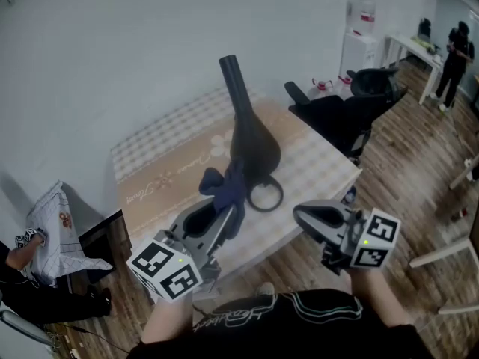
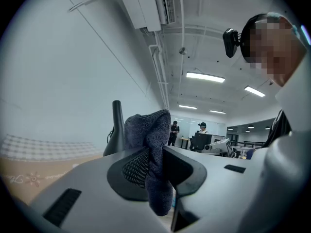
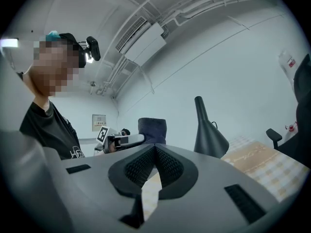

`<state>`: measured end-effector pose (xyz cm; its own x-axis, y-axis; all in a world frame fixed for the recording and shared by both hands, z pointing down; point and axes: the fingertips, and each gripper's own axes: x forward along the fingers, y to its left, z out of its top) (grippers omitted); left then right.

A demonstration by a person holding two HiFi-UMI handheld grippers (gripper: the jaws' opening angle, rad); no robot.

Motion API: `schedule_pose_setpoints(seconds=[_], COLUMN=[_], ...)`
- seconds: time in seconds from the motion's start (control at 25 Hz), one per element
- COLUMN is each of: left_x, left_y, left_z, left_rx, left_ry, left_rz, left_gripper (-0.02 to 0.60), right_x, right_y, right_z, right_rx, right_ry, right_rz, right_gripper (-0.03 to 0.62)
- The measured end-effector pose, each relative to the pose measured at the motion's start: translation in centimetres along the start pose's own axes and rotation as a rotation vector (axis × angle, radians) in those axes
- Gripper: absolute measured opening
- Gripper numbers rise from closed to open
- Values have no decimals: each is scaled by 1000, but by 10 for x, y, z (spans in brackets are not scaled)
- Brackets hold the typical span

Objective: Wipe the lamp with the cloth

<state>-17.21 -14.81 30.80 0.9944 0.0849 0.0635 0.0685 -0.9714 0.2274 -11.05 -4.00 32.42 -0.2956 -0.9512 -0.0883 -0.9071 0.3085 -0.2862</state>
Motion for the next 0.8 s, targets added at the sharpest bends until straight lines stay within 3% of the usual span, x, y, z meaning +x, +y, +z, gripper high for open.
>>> schedule_pose_setpoints(seconds=[0.28,0.56,0.8], left_x=[29,47,72], left_y=[75,114,154], left_z=[44,54,98], left_rx=[40,92,139], left_ry=[-34,-84,-121], left_rz=[13,26,35], left_gripper=[66,66,66], right_x=[34,35,52], right_y=[-47,-65,-83], right_z=[22,5,19], right_rx=[-2,-32,-28], right_ry=[-8,-16,7], right_rz=[-59,-93,-126], right_gripper=[11,11,11])
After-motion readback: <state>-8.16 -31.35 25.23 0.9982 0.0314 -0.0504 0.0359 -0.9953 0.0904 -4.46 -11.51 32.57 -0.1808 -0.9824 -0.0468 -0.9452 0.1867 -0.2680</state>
